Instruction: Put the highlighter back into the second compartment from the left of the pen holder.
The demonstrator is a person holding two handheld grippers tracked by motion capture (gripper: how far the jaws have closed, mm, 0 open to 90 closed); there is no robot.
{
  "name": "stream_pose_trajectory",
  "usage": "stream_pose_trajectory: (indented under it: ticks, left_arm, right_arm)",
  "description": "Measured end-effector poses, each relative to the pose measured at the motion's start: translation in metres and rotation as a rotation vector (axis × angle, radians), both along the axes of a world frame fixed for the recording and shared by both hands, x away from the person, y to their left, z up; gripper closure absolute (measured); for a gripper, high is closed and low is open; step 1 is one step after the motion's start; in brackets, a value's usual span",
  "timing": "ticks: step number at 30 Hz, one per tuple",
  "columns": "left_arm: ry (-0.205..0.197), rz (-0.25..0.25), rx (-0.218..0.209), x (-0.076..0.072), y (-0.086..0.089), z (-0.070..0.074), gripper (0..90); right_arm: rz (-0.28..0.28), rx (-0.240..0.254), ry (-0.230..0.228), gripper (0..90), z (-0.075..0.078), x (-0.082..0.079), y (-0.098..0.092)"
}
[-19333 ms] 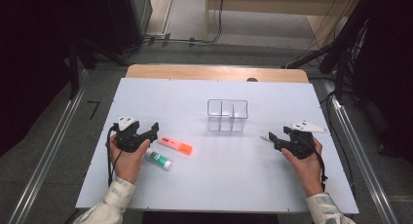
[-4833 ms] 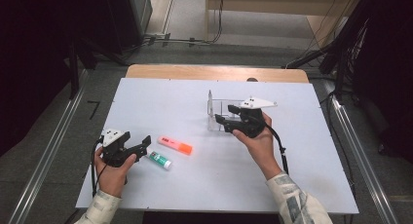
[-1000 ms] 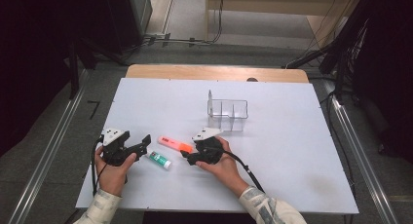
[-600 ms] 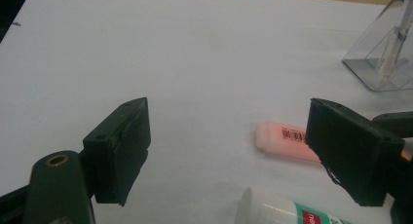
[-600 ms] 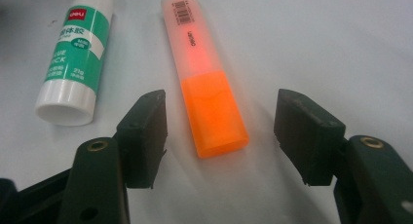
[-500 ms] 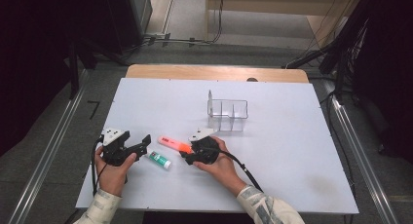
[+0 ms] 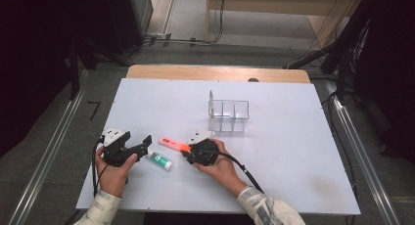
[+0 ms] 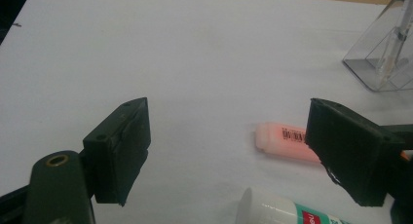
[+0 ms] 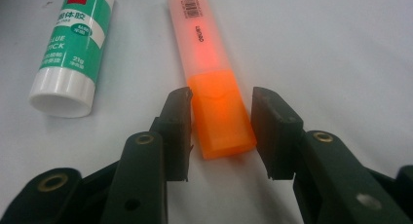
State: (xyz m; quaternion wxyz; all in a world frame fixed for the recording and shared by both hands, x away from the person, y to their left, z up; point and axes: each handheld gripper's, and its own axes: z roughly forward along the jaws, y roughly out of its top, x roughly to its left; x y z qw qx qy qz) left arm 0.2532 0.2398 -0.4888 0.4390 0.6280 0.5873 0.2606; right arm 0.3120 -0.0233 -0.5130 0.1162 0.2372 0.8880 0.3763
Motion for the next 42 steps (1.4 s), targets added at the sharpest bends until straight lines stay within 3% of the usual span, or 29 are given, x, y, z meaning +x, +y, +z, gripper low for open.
stream_pose_trajectory:
  ticks: [7, 17, 24, 28, 35, 42]
  left_arm:
    - [0.0, -0.001, -0.002, 0.0, 0.0, 0.0, 17.1]
    - [0.001, 0.002, -0.002, 0.0, 0.001, 0.0, 17.1]
    - [0.003, 0.002, -0.004, 0.0, 0.002, 0.0, 17.1]
    - [0.002, 0.002, -0.007, 0.0, 0.002, 0.0, 17.1]
    - [0.001, 0.004, -0.007, 0.0, 0.002, 0.0, 17.1]
    - [0.003, 0.006, -0.005, 0.0, 0.002, 0.0, 17.1]
  right_arm:
    - [0.013, 0.0, 0.002, 64.1, 0.0, -0.001, 0.0]
    - [0.017, 0.008, 0.007, 64.9, 0.0, 0.0, -0.001]
    - [0.019, 0.022, 0.035, 65.1, 0.002, 0.002, -0.003]
    - [0.024, 0.032, 0.024, 65.1, 0.006, -0.001, -0.005]
    - [0.014, 0.062, 0.009, 65.1, 0.02, -0.001, -0.016]
    - [-0.015, 0.086, 0.002, 65.0, 0.03, -0.001, -0.041]
